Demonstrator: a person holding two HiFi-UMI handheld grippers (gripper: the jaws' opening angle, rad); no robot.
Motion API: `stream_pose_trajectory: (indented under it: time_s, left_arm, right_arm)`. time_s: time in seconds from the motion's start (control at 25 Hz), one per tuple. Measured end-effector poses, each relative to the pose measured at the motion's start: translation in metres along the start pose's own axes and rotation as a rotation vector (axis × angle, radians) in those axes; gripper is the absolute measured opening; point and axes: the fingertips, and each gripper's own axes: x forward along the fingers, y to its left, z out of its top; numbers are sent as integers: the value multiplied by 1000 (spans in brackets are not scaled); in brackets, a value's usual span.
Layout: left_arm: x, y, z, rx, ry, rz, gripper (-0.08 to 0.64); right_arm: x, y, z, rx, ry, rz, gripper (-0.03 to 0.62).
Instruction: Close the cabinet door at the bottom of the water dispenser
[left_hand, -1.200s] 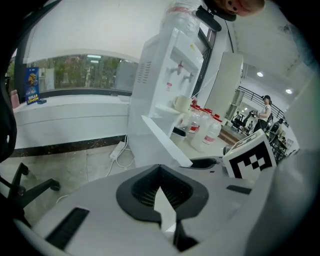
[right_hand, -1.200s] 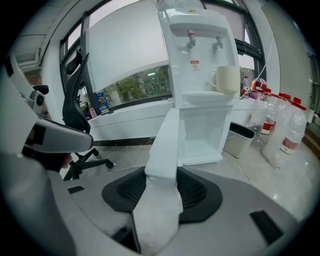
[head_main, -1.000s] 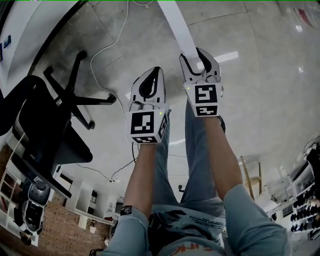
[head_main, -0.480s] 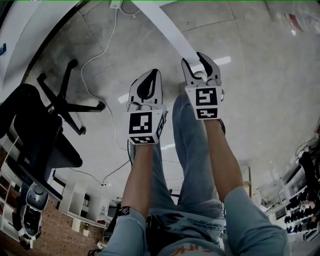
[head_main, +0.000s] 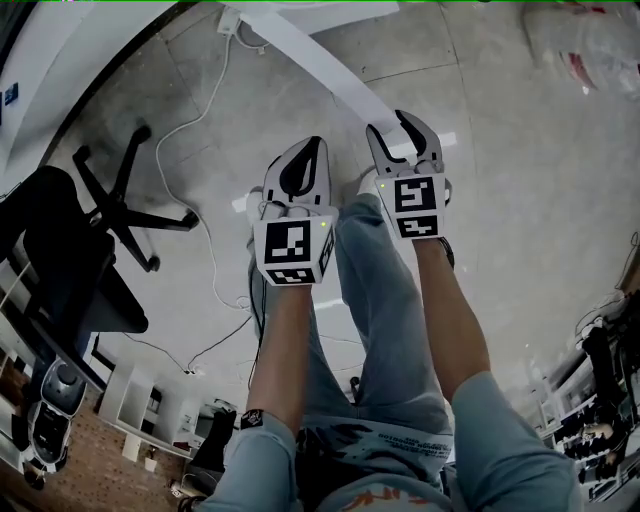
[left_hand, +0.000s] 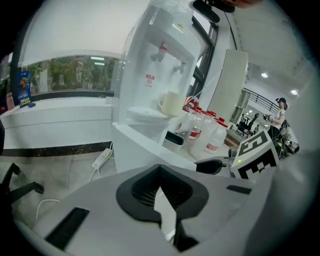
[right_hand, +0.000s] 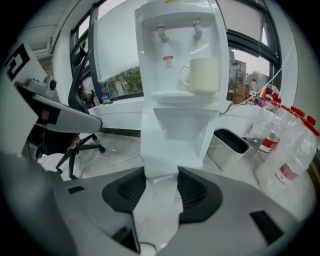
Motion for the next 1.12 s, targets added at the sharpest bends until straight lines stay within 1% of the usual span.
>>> stream_pose_trajectory:
  time_s: [0.24, 0.52, 0.88, 1.04, 1.12]
  left_arm:
    - [18, -9, 21, 10, -25, 46, 20]
    - [27, -17, 41, 4, -44, 52, 20]
    - [49, -28, 52, -8, -64, 31, 20]
    - [60, -35, 54, -5, -69, 21, 20]
    - [68, -37, 55, 2, -67, 11, 20]
  right_arm:
    - [6, -30, 9, -50, 4, 37, 207]
    - [11, -53, 17, -111, 20, 62, 209]
    - [23, -87, 32, -162, 17, 65, 215]
    - [27, -109, 41, -140, -9, 36, 212]
    - [32, -118, 46, -147, -13, 30, 213]
